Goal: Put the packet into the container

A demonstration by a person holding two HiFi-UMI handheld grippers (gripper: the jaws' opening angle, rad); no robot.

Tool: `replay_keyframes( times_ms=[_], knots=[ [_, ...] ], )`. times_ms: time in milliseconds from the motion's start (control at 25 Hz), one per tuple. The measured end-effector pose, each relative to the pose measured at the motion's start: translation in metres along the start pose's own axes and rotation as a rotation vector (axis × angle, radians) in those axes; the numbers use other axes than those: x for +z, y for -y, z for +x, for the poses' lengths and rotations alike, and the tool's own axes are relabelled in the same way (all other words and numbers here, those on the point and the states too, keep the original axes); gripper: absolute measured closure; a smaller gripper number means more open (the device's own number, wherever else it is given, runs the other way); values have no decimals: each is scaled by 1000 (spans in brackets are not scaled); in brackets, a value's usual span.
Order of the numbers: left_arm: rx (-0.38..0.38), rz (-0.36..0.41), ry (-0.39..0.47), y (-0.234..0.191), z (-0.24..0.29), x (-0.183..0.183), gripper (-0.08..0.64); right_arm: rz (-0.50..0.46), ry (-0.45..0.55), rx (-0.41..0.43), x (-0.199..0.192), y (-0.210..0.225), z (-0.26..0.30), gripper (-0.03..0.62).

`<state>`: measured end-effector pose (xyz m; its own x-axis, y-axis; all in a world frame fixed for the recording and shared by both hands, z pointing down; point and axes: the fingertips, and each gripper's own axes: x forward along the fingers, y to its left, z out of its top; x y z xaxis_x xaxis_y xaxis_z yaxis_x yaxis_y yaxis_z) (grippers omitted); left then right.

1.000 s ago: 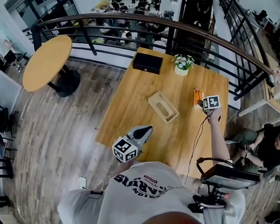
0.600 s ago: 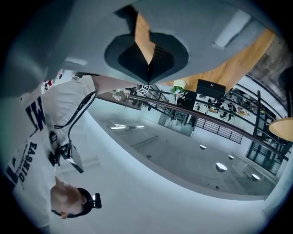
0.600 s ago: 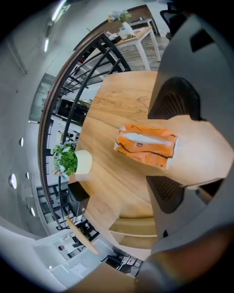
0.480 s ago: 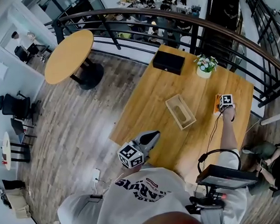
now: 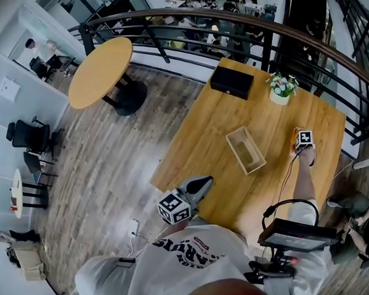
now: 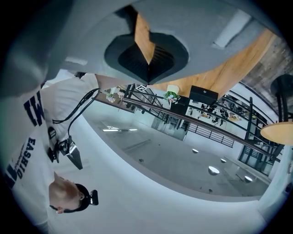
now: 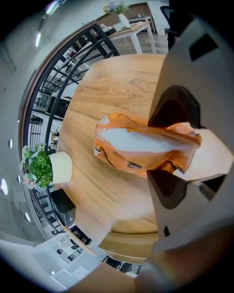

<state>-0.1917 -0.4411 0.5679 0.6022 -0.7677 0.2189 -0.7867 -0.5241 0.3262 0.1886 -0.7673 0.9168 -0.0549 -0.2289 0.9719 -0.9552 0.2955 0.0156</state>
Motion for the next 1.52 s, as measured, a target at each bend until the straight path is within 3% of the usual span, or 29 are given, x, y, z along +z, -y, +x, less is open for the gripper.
replay_keyframes(
  times_ms=[80, 240, 680, 1000, 1320, 1520],
  knots=[
    [-1, -1, 0, 0, 1, -1, 557, -22, -4, 5, 1, -3, -5, 360],
    [-14, -7, 7, 2, 3, -2, 557, -64, -10, 6, -1, -8, -13, 403],
    [-31, 9, 55, 9, -10, 10, 557, -150, 44, 29, 11, -21, -75, 423],
    [-116, 41, 99, 33, -11, 18, 557, -269, 117, 74, 22, -45, -187, 430],
    [-237, 84, 101, 64, -16, 12, 557, -383, 225, 32, 23, -72, -325, 434],
    [-269, 96, 98, 74, -25, 7, 557, -406, 243, 22, 10, -87, -360, 434]
  ],
)
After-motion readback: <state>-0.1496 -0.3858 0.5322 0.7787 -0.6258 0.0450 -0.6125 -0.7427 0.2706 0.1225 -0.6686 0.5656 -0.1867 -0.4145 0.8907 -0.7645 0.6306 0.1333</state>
